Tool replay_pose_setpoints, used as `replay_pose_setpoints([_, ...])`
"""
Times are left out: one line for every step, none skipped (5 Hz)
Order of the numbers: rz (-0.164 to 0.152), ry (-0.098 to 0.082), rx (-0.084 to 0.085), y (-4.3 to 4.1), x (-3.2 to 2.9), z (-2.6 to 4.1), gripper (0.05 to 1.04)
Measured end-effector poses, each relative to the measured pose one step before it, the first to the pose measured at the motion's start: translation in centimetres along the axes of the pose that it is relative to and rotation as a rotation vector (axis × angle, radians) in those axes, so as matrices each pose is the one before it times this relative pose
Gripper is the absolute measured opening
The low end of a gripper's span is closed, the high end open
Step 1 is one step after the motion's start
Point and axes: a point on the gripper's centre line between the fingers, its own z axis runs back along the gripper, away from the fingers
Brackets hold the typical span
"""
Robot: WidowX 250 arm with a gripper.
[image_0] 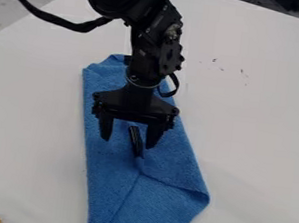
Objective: Unfold the cloth from the top right
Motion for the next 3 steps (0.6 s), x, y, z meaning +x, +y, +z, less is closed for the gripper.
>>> replay_pose_setpoints([-0.0004,-0.0116,-0.0198,-0.196,0.354,-0.538,1.0])
replay_pose_setpoints([-0.014,0.0247,-0.0053,0.064,-0.008,-0.526,0.945])
replay_pose_setpoints([-0.0175,0.0134,-0.0025,0.084,0.179,-0.497,0.697])
